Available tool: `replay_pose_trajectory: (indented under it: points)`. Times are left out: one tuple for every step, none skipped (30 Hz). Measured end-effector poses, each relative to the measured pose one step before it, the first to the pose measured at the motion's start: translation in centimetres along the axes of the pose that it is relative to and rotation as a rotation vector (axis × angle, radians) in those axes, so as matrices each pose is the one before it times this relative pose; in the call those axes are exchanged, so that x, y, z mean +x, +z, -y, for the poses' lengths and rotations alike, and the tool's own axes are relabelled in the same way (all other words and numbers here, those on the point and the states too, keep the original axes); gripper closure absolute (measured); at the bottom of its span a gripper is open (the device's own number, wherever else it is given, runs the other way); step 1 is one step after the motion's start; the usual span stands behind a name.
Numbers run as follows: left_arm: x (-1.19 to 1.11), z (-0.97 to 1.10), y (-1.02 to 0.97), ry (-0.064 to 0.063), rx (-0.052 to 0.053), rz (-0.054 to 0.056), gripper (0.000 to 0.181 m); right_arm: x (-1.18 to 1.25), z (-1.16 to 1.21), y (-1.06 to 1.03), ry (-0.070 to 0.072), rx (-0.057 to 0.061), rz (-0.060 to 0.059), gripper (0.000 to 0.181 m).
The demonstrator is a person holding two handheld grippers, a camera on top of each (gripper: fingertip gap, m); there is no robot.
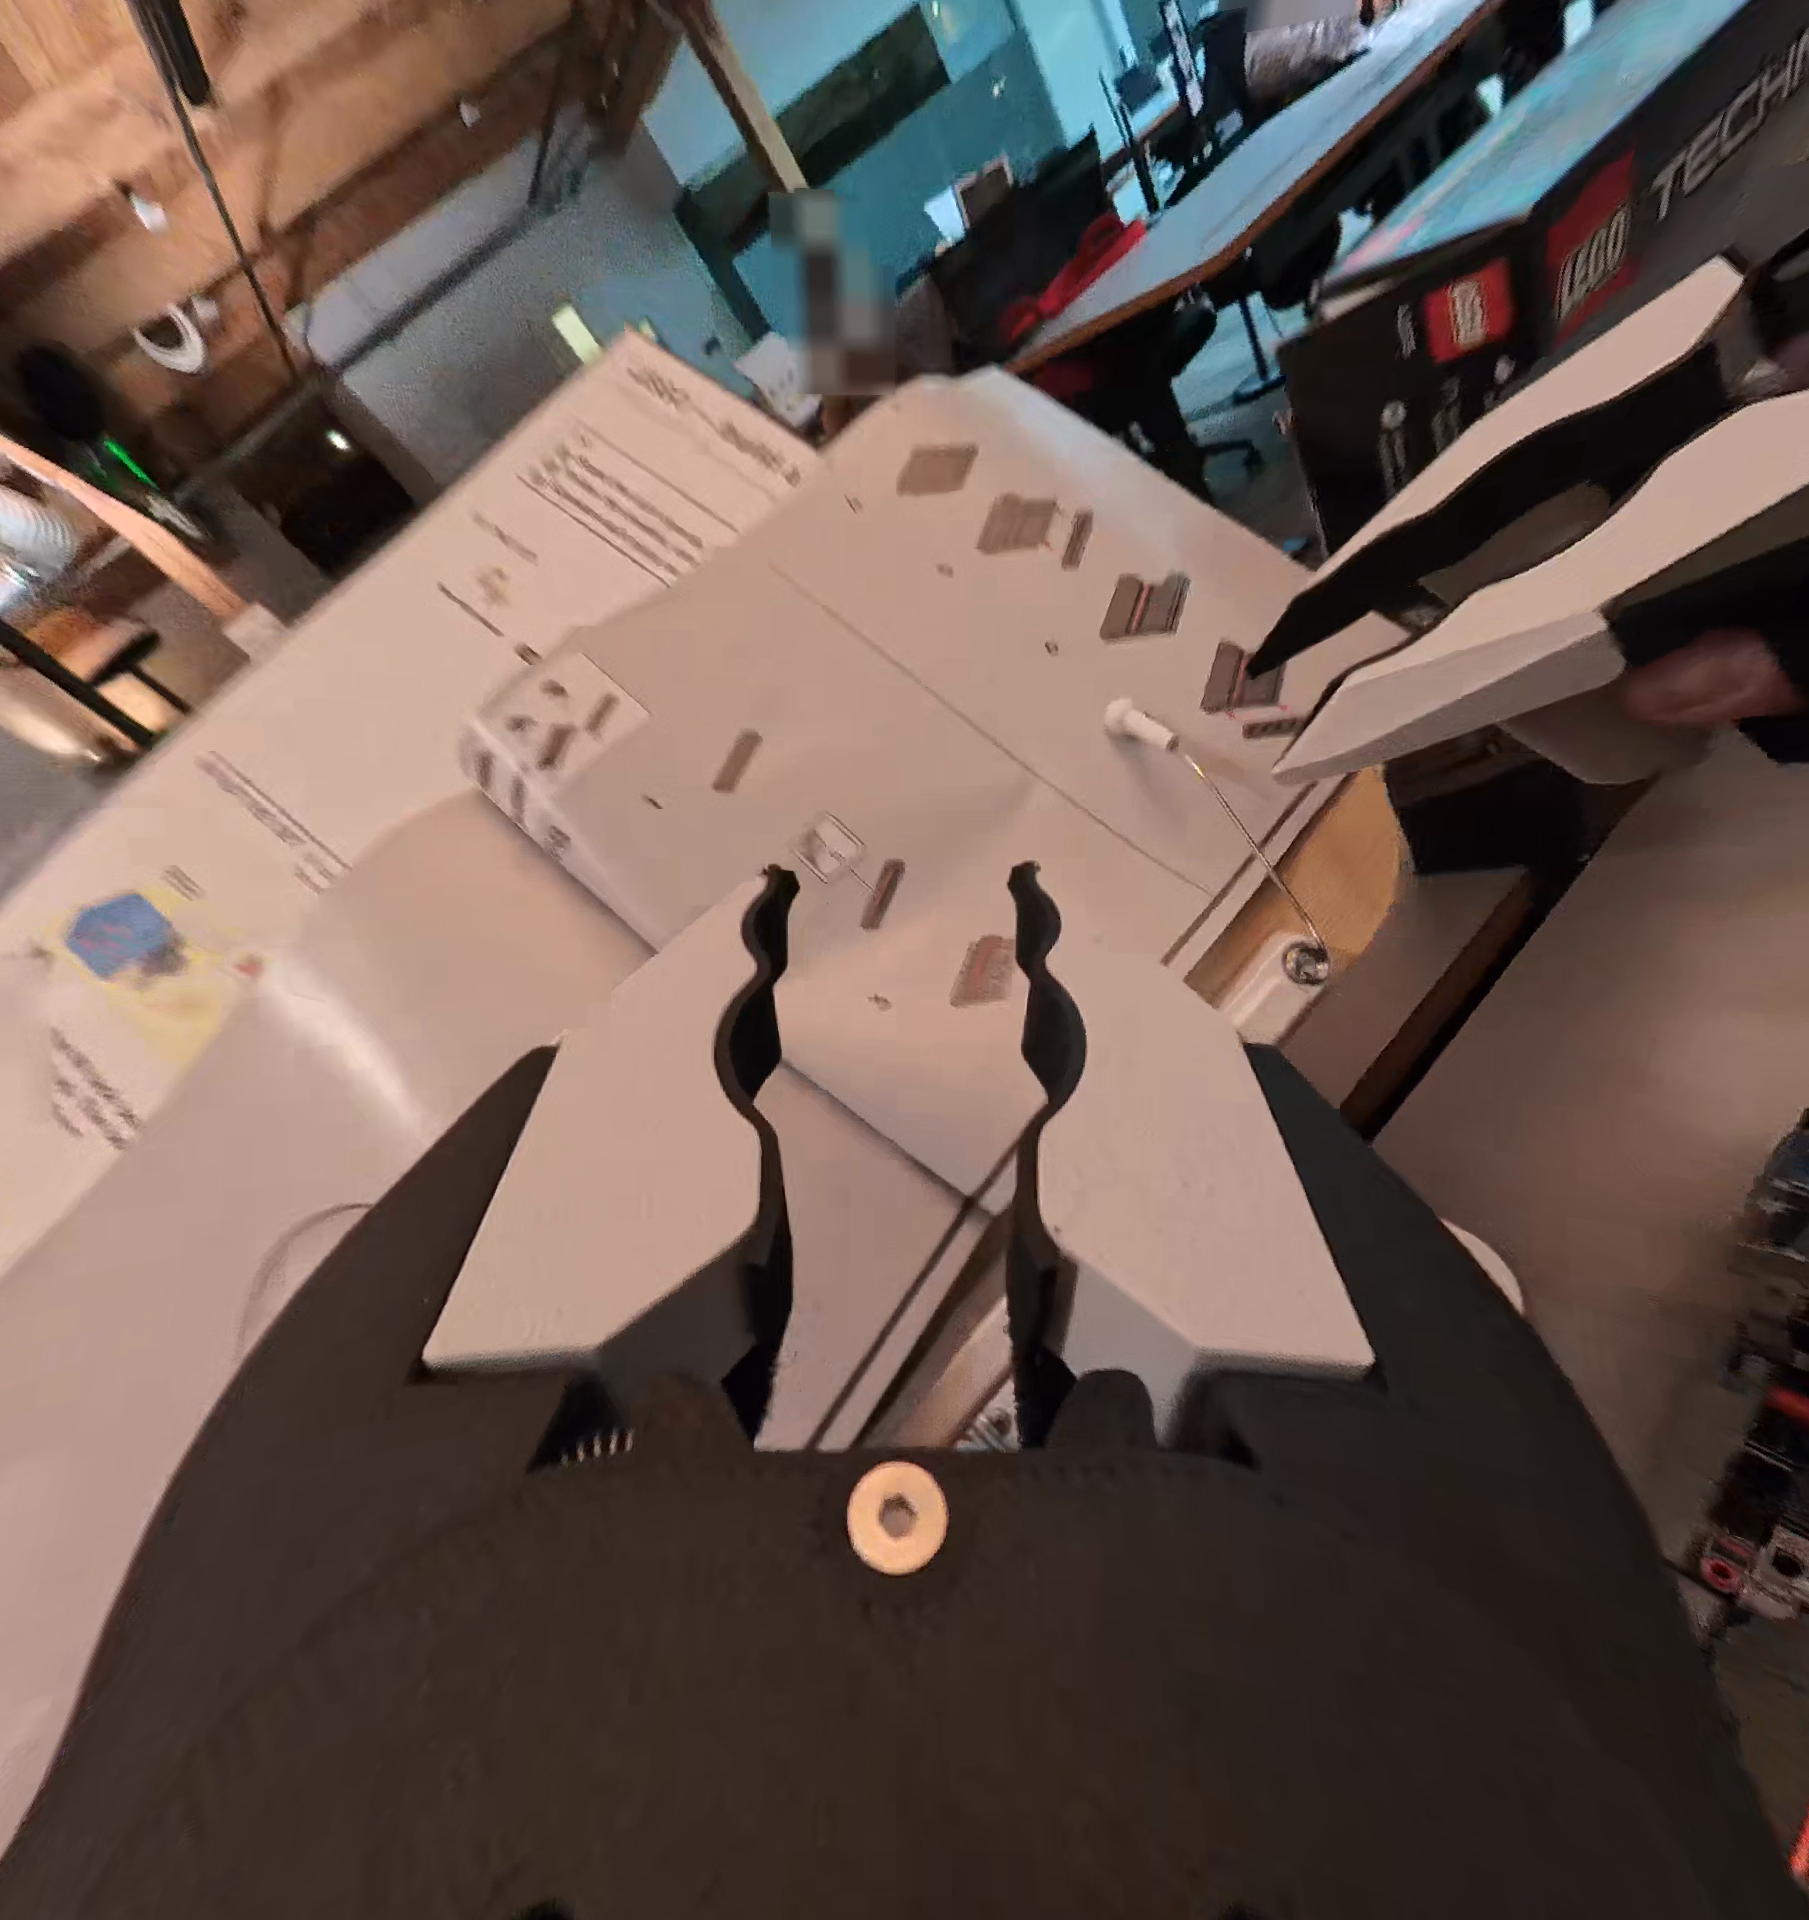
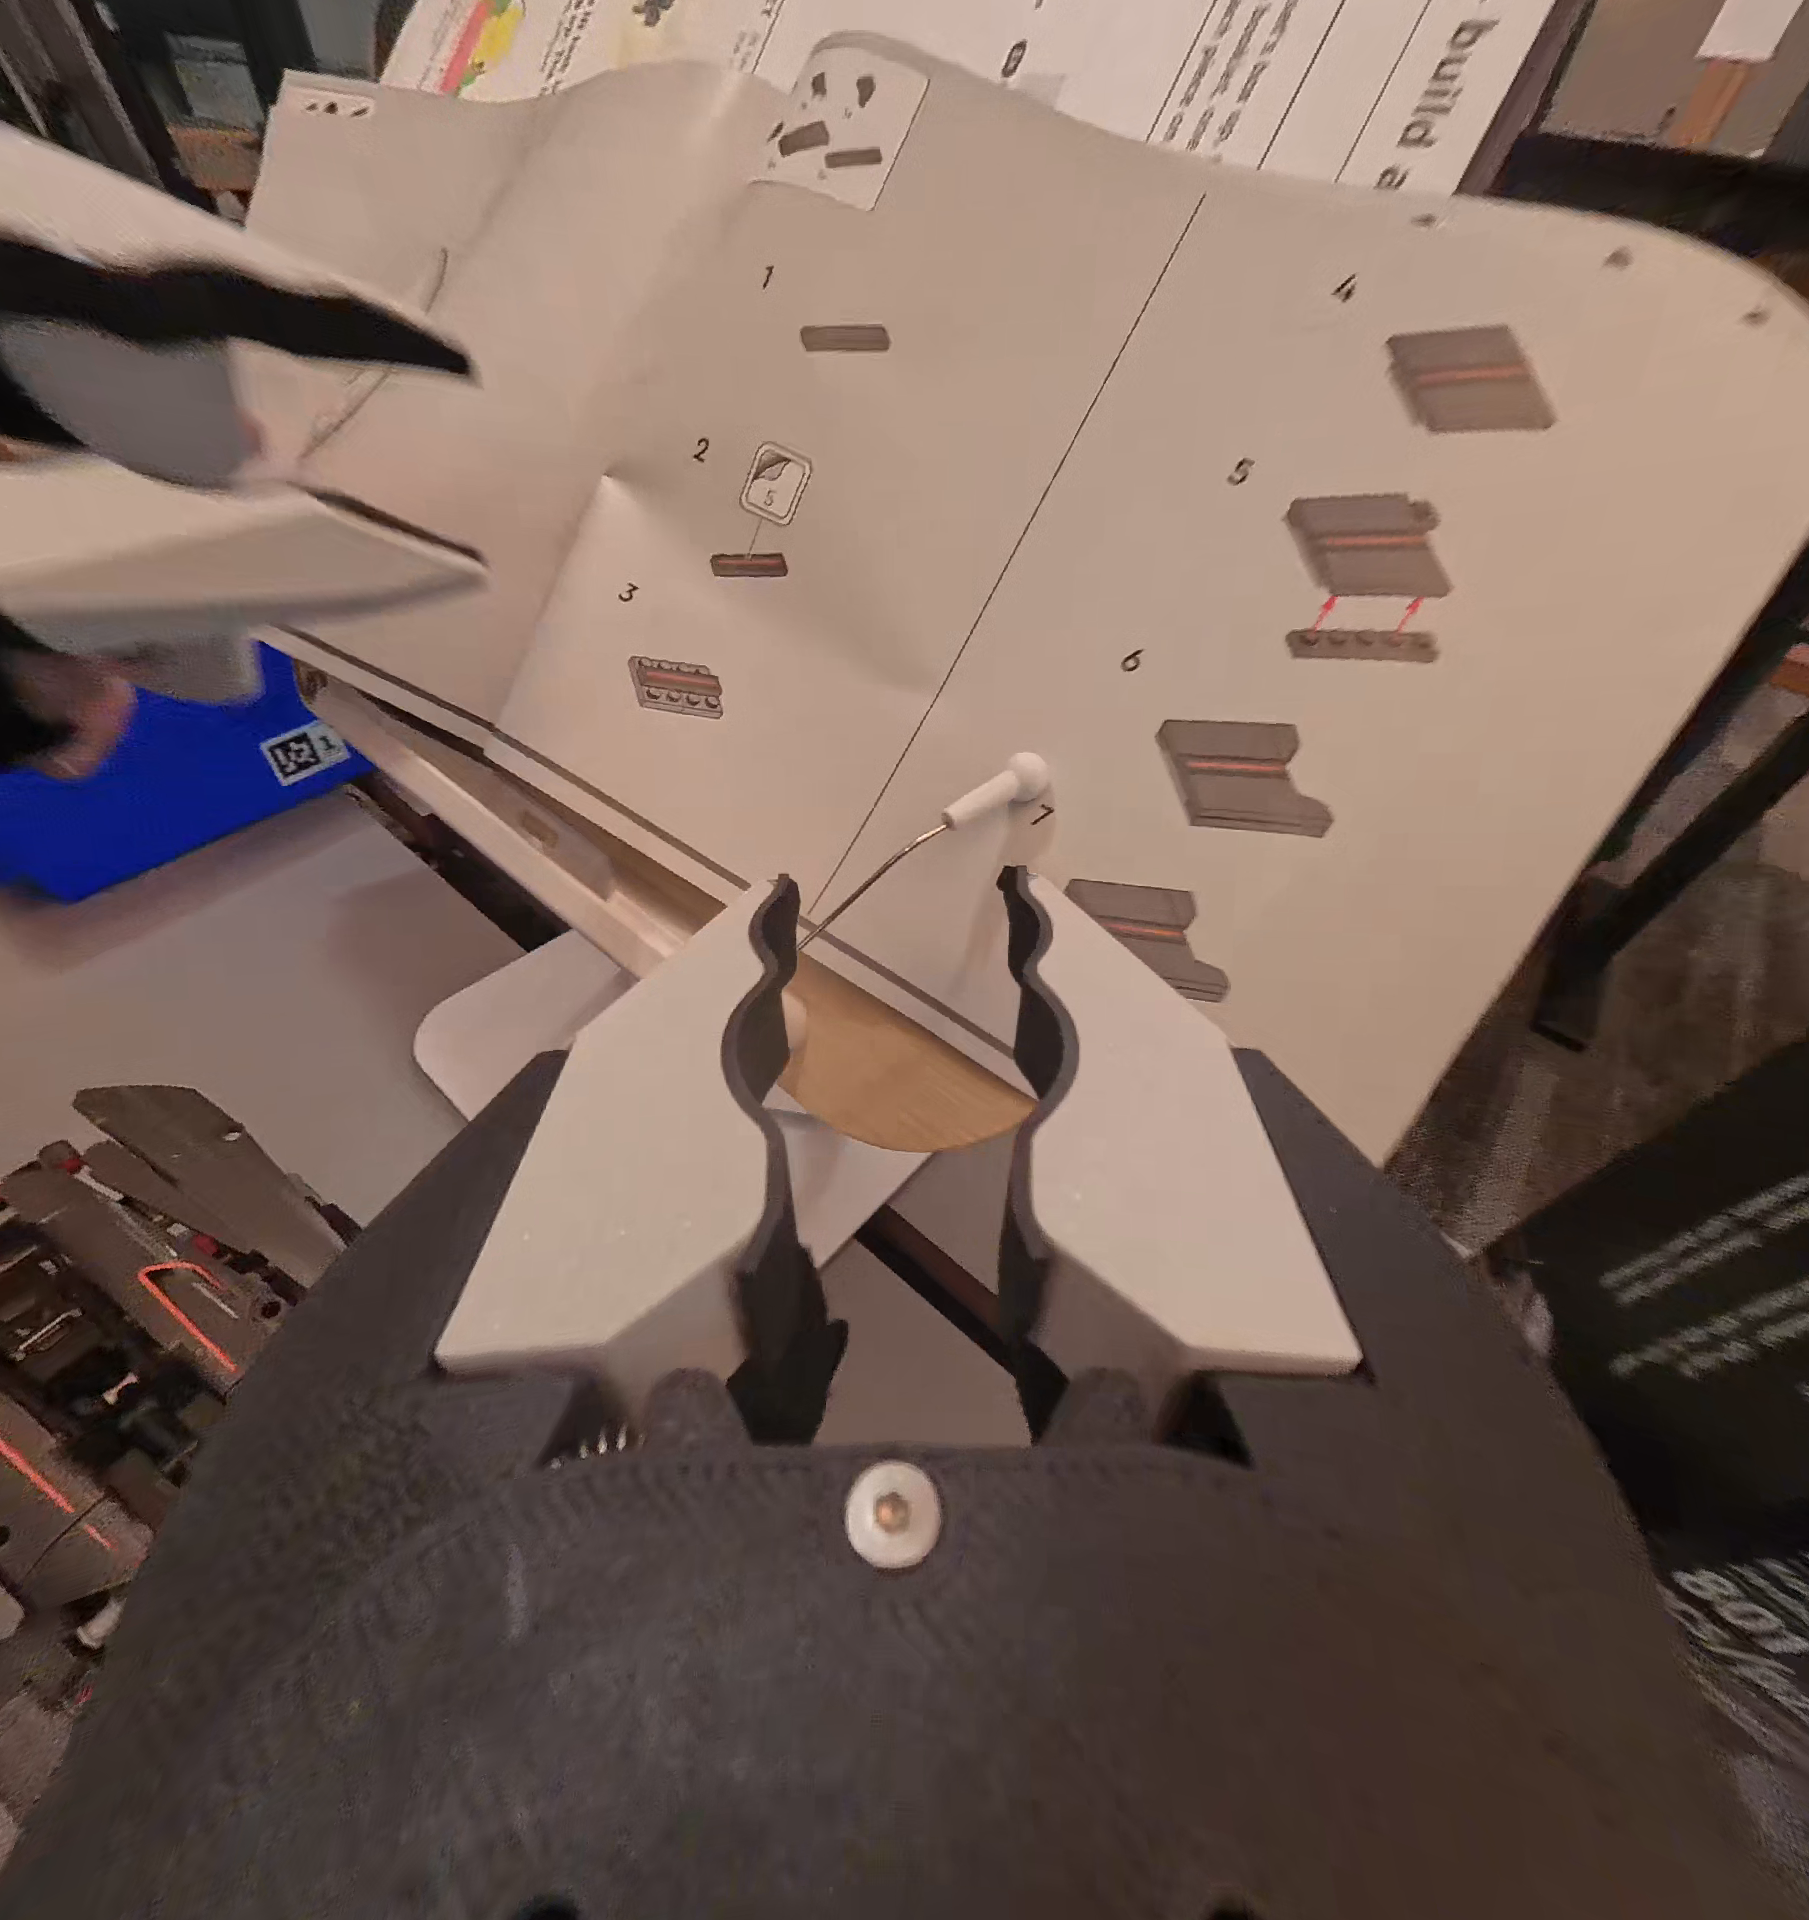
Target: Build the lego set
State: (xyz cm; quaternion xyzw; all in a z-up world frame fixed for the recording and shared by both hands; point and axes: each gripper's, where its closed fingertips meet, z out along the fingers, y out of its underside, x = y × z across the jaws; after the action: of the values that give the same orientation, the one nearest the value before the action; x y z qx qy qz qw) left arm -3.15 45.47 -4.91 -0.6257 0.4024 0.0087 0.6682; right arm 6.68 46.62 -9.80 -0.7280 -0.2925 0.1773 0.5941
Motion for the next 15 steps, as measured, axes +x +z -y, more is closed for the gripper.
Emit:
replay_pose_trajectory:
  points:
    - [-0.802, 1.016, -0.881, 0.0141, 0.0251, 0.0126, 0.141, 0.107, 0.372, -0.415, -0.0098, 0.0036, -0.0044, 0.144]
    - [-0.902, 0.84, -0.948, 0.0142, 0.0141, 0.0053, 0.141, 0.072, 0.359, -0.449, -0.0171, 0.0026, -0.0022, 0.144]
    - [-1.159, 0.674, -1.091, 0.017, 0.0088, 0.0098, 0.144, 0.2, 0.272, -0.459, -0.029, -0.0051, -0.0123, 0.144]
    - [-1.319, 0.392, -1.122, 0.0173, -0.0013, 0.0086, 0.145, 0.308, 0.23, -0.463, -0.036, -0.0082, -0.0198, 0.144]
    - [-1.436, -0.151, -1.065, 0.0159, -0.0227, 0.0058, 0.144, 0.209, 0.269, -0.468, -0.031, -0.0048, -0.0127, 0.145]
    - [-1.452, -0.738, -0.996, 0.0084, -0.0424, -0.0002, 0.143, 0.017, 0.354, -0.439, -0.0225, -0.0007, -0.0012, 0.148]
    - [-1.528, -1.206, -1.042, 0.0063, -0.0514, 0.0043, 0.14, -0.071, 0.361, -0.414, -0.022, -0.0023, 0.0007, 0.151]
    - [-1.558, -1.359, -1.159, 0.0156, -0.0334, 0.0135, 0.14, -0.07, 0.308, -0.381, -0.028, -0.0084, -0.0029, 0.151]
    - [-1.347, -1.744, -1.155, 0.0118, -0.0379, 0.0034, 0.141, -0.06, 0.305, -0.367, -0.0314, -0.0072, -0.0043, 0.151]
    - [-1.293, -2.363, -1.046, -0.0017, -0.0633, 0.0006, 0.139, -0.005, 0.413, -0.39, -0.0277, 0.0017, -0.0087, 0.151]
    - [-1.273, -2.595, -0.952, -0.0182, -0.0609, 0.0028, 0.137, -0.007, 0.369, -0.348, -0.0219, 0.0012, -0.0078, 0.152]
    - [-1.038, -2.649, -0.861, -0.0472, -0.0478, -0.0107, 0.138, -0.143, 0.188, -0.225, -0.0162, -0.0097, 0.0032, 0.153]
    - [-0.73, -2.73, -0.71, -0.077, -0.0458, -0.0296, 0.135, -0.274, 0.042, -0.16, -0.0102, -0.0156, 0.011, 0.153]
    - [-0.596, -2.773, -0.577, -0.0818, -0.0498, -0.0346, 0.131, -0.297, -0.009, -0.155, -0.0077, -0.0114, 0.01, 0.153]
    - [-0.444, -2.72, -0.493, -0.0597, -0.0494, -0.0359, 0.131, -0.329, -0.019, -0.178, -0.0098, -0.0053, 0.0088, 0.154]
